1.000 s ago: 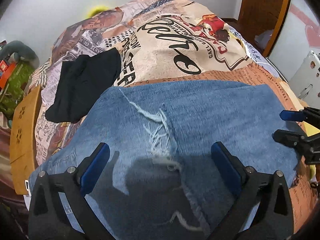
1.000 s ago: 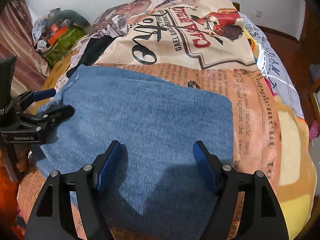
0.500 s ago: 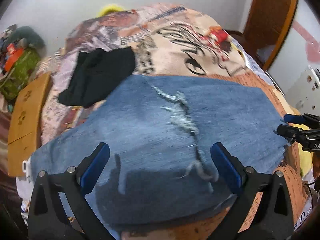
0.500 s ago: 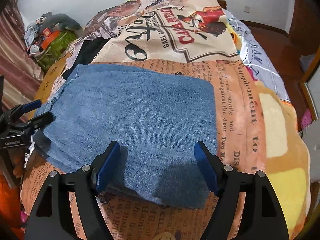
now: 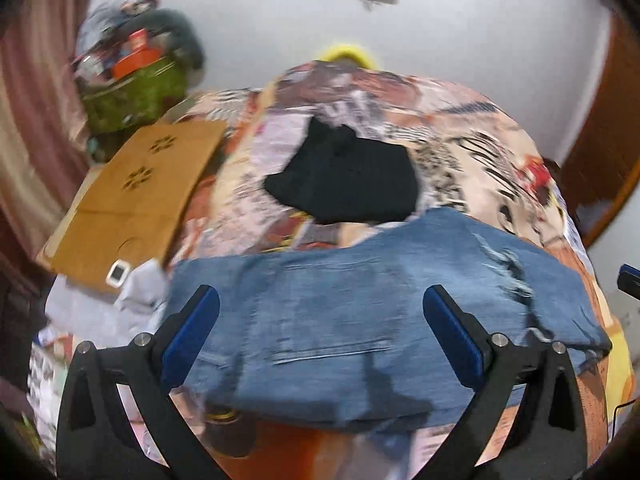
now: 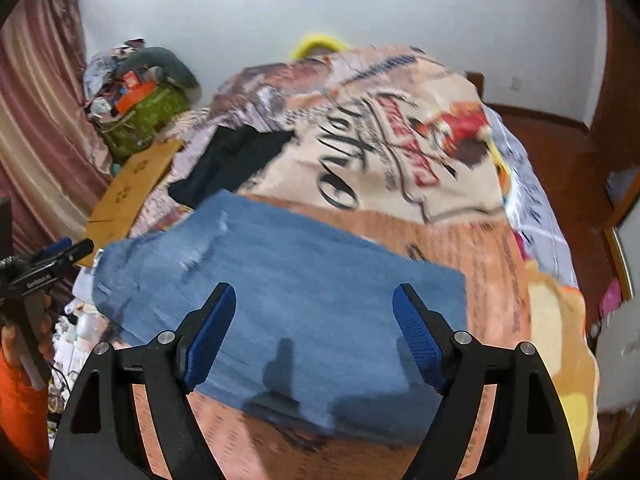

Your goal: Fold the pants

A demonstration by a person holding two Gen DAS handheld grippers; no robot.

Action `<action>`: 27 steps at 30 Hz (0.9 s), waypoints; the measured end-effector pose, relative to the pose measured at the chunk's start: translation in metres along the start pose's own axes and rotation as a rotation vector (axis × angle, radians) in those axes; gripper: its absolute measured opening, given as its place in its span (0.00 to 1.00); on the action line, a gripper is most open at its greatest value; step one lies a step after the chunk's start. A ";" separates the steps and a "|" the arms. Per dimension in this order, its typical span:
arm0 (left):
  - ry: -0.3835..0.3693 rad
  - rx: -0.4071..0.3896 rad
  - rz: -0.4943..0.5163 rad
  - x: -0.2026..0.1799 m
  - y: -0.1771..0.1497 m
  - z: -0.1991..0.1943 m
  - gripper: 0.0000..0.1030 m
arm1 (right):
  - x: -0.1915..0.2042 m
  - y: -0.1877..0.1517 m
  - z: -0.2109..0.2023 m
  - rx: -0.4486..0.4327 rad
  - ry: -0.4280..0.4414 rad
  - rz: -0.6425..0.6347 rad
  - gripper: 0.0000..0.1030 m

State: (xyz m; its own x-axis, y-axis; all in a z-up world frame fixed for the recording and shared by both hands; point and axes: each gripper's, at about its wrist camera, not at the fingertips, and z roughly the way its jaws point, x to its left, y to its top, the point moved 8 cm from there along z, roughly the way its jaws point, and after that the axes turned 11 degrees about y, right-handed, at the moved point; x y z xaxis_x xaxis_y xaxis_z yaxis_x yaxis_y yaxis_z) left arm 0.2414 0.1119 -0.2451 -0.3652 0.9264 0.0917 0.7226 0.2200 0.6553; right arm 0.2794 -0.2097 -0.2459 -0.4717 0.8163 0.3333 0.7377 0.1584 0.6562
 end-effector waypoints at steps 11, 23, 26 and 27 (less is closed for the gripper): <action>-0.047 0.208 -0.205 0.085 -0.064 0.042 1.00 | 0.041 -0.015 0.074 0.146 0.054 -0.054 0.78; -0.404 0.483 -0.477 0.079 -0.136 0.090 1.00 | 0.049 -0.035 0.096 0.242 0.059 -0.066 0.81; -0.438 0.492 -0.529 0.079 -0.135 0.105 1.00 | 0.051 -0.035 0.098 0.245 0.048 -0.086 0.82; -0.448 0.495 -0.546 0.081 -0.133 0.109 1.00 | 0.052 -0.035 0.099 0.246 0.045 -0.092 0.82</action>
State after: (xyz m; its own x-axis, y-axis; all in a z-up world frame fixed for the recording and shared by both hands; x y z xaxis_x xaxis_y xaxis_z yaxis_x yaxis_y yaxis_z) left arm 0.1791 0.1912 -0.4064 -0.5453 0.6628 -0.5132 0.7240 0.6809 0.1101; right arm 0.2770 -0.1182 -0.3184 -0.5594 0.7674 0.3132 0.7833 0.3658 0.5027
